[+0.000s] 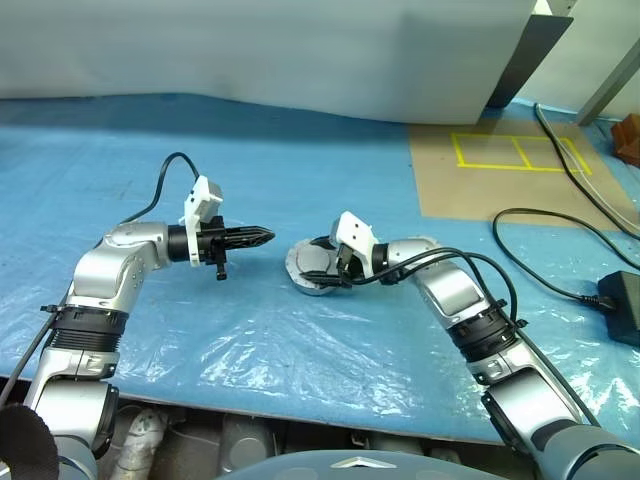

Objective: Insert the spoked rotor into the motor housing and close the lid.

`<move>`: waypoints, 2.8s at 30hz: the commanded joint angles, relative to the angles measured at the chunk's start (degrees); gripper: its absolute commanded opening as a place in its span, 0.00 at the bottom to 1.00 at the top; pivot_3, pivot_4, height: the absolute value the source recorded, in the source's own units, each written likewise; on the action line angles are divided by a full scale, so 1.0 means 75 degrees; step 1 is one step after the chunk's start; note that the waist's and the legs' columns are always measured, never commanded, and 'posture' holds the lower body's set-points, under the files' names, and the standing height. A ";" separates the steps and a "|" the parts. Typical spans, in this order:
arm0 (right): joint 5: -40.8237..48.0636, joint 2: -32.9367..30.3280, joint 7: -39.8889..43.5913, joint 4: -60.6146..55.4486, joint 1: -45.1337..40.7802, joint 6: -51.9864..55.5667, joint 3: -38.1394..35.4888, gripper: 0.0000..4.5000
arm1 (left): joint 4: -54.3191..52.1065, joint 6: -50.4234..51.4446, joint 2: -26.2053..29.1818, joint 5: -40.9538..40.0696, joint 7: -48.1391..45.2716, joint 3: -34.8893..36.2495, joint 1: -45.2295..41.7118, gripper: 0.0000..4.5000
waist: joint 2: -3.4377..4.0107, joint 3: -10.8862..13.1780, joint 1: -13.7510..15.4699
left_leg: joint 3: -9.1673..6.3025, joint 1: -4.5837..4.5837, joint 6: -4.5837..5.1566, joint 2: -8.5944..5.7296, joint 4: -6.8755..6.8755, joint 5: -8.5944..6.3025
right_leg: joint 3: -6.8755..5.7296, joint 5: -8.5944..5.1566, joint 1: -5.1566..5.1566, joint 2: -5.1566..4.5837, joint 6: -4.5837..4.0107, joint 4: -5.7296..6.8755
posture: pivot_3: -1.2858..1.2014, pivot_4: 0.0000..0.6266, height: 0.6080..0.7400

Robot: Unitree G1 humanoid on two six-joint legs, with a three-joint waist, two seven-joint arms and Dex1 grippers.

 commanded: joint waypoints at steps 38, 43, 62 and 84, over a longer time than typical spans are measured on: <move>-0.0606 -0.0375 -0.0214 0.0703 0.0654 -0.0446 0.0177 0.66 | 0.0047 -0.0367 -0.0218 0.0294 -0.0093 -0.0205 -0.0397 0.00 | -0.0001 -0.0001 0.0023 | 0.0005 0.0101 0.0002 -0.0001 -0.0012 -0.0002 | 0.0004 -0.0003 0.0103 -0.0005 -0.0002 -0.0026 | 0.52 0.24 1.00; 0.0180 -0.0253 -0.0100 0.0536 0.0619 0.0426 -0.0433 0.66 | 0.0232 -0.0449 -0.0361 0.0354 -0.0184 -0.0315 -0.0693 0.00 | 0.0000 -0.0001 0.0028 | 0.0011 0.0125 0.0003 -0.0008 -0.0014 -0.0002 | 0.0004 -0.0003 0.0133 -0.0018 -0.0001 -0.0035 | 0.52 0.24 1.00; 0.0169 -0.0307 -0.0346 0.0522 0.0904 0.0592 -0.0190 0.66 | 0.0205 -0.0503 -0.0491 0.0443 -0.0289 -0.0380 -0.0671 0.00 | 0.0001 -0.0006 0.0083 | 0.0012 0.0138 0.0003 -0.0006 -0.0062 -0.0002 | -0.0005 -0.0003 0.0155 -0.0014 -0.0001 -0.0094 | 0.52 0.24 1.00; -0.0922 -0.0594 -0.1303 0.0450 0.1302 0.1116 0.0576 0.66 | 0.0387 -0.0698 -0.0705 0.0581 -0.0225 -0.0456 -0.0708 0.00 | 0.0009 -0.0073 0.0029 | 0.0021 0.0190 0.0005 -0.0008 -0.0114 -0.0005 | -0.0001 -0.0035 0.0209 -0.0015 0.0053 -0.0118 | 0.52 0.24 1.00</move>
